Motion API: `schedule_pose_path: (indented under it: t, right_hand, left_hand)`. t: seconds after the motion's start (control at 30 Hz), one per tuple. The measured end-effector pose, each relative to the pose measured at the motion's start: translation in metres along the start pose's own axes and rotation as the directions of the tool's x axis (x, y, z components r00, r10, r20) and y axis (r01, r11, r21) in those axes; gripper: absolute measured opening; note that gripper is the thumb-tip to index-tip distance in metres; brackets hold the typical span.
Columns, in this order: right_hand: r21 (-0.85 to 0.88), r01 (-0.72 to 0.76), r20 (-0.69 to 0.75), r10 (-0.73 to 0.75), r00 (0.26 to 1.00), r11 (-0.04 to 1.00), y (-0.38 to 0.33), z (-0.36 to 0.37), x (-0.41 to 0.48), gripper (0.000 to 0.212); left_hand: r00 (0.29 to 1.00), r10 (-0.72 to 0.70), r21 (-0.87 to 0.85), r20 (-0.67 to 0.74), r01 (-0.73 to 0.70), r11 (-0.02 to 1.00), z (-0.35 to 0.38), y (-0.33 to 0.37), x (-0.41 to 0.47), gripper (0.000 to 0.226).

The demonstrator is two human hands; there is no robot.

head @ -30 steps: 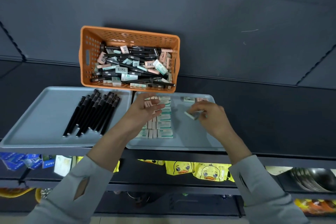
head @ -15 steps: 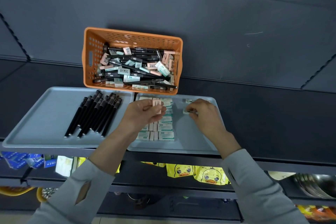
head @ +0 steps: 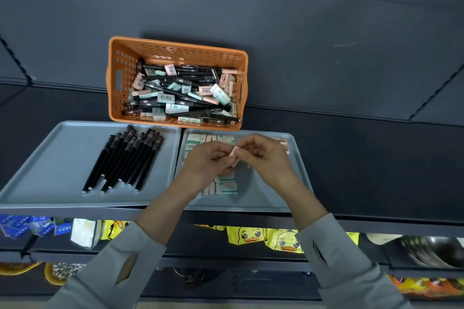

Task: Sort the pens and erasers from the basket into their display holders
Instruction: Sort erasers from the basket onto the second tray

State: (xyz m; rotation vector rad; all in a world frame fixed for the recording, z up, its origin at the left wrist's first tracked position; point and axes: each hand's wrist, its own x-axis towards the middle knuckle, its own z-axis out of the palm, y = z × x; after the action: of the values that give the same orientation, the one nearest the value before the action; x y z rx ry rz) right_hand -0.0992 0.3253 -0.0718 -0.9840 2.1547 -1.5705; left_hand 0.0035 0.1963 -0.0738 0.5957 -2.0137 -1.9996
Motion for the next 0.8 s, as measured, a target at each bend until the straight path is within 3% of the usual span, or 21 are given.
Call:
schedule_pose_path:
  t: [0.07, 0.13, 0.27, 0.37, 0.47, 0.53, 0.63, 0.8]
  right_hand:
    - [0.076, -0.098, -0.043, 0.102, 0.994, 0.992, 0.005, -0.011, -0.004, 0.018]
    - [0.111, -0.175, -0.147, 0.191, 0.971, 0.978, 0.015, -0.032, -0.009, 0.016]
    - [-0.129, -0.301, -0.377, 0.234, 0.896, 0.945, 0.037, -0.075, -0.019, 0.014]
    - [-0.224, -0.340, -0.329, 0.258, 0.908, 0.913, 0.043, -0.084, -0.022, 0.012]
    - [-0.577, -0.219, -0.226, 0.105, 0.969, 0.787, 0.047, -0.084, -0.022, 0.016]
    - [-0.671, -0.148, -0.179, 0.034, 0.983, 0.727, 0.047, -0.083, -0.021, 0.016]
    - [-0.688, -0.103, -0.175, -0.026, 0.984, 0.718, 0.048, -0.079, -0.015, 0.015]
    - [-0.734, -0.093, -0.158, -0.036, 0.987, 0.673, 0.049, -0.080, -0.004, 0.016]
  left_hand:
    - [0.999, 0.052, 0.125, -0.001, -0.052, 0.991, 0.005, -0.004, 0.005, 0.019]
    - [0.988, 0.157, 0.354, 0.012, -0.151, 0.923, 0.009, -0.008, 0.011, 0.024]
    - [0.930, 0.327, 0.675, 0.170, -0.352, 0.648, 0.025, -0.009, 0.018, 0.030]
    - [0.894, 0.325, 0.791, 0.309, -0.431, 0.434, 0.043, -0.010, 0.028, 0.040]
    - [0.893, 0.283, 0.862, 0.350, -0.426, 0.277, 0.054, -0.011, 0.036, 0.055]
    - [0.893, 0.267, 0.877, 0.363, -0.424, 0.226, 0.058, -0.009, 0.038, 0.062]
    - [0.884, 0.280, 0.882, 0.374, -0.433, 0.187, 0.061, -0.007, 0.041, 0.064]
    - [0.878, 0.298, 0.872, 0.376, -0.444, 0.208, 0.063, -0.012, 0.044, 0.067]
